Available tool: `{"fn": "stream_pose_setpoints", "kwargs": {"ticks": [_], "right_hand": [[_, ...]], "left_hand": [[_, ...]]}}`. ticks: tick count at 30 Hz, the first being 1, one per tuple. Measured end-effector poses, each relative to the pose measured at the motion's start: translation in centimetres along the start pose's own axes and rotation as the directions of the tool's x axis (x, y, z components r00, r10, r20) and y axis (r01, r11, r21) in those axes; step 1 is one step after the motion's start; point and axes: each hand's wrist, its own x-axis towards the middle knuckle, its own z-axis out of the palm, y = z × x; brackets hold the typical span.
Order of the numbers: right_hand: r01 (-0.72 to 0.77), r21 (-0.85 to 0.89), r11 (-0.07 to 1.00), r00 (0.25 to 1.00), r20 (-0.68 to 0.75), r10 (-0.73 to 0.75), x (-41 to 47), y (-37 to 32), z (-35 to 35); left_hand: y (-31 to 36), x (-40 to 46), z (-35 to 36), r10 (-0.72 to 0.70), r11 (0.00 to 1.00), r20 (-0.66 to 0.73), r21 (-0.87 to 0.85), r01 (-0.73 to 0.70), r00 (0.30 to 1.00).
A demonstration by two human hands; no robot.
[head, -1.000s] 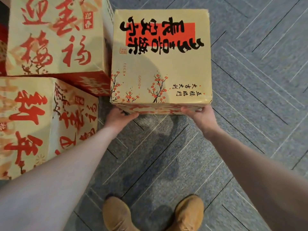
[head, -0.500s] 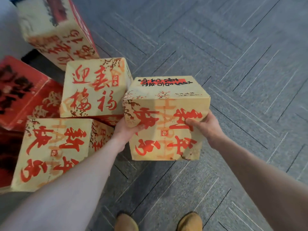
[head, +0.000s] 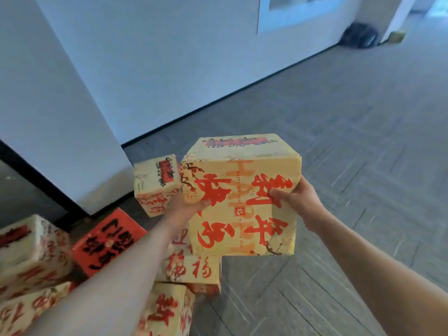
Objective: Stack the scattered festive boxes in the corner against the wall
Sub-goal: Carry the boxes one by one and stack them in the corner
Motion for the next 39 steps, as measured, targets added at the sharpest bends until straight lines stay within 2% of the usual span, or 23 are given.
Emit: {"fn": "stream_pose_setpoints", "kwargs": {"ticks": [6, 10, 14, 18, 22, 28, 32, 35, 39], "right_hand": [[0.263, -0.013, 0.965, 0.964, 0.042, -0.262, -7.2, -22.5, 3.7], [0.428, -0.004, 0.904, 0.9, 0.092, -0.425, -13.2, -35.1, 6.8], [0.561, 0.078, 0.824, 0.805, 0.184, -0.564, -18.6, -44.5, 10.4], [0.643, 0.17, 0.747, 0.686, 0.308, -0.66, -23.9, -50.8, 14.2], [0.671, 0.287, 0.684, 0.542, 0.44, -0.716, -30.6, -53.6, 18.9], [0.627, 0.383, 0.679, 0.358, 0.632, -0.687, -42.8, -53.8, 25.8], [0.58, 0.43, 0.692, 0.198, 0.75, -0.631, -53.8, -52.2, 30.5], [0.594, 0.437, 0.675, 0.09, 0.798, -0.596, -62.2, -50.1, 33.8], [0.618, 0.45, 0.644, -0.069, 0.848, -0.526, -73.5, -46.7, 37.4]], "left_hand": [[19.1, -6.6, -14.1, 0.172, 0.985, -0.125, 0.011, -0.172, 0.977], [29.2, -13.2, -23.2, 0.281, 0.958, -0.275, 0.021, -0.286, 0.92], [36.0, -20.5, -30.6, 0.331, 0.936, -0.418, 0.033, -0.35, 0.846], [38.7, -28.9, -36.4, 0.33, 0.931, -0.583, 0.071, -0.358, 0.742], [38.8, -39.0, -39.6, 0.269, 0.942, -0.759, 0.08, -0.325, 0.593], [35.9, -55.8, -40.9, 0.163, 0.97, -0.922, 0.085, -0.227, 0.35], [32.3, -68.2, -40.2, 0.097, 0.979, -0.98, 0.062, -0.196, 0.175], [29.7, -76.9, -39.9, 0.052, 0.987, -0.998, 0.048, -0.151, 0.024], [26.0, -87.7, -39.5, 0.022, 0.996, -0.99, 0.034, -0.081, -0.141]]}}
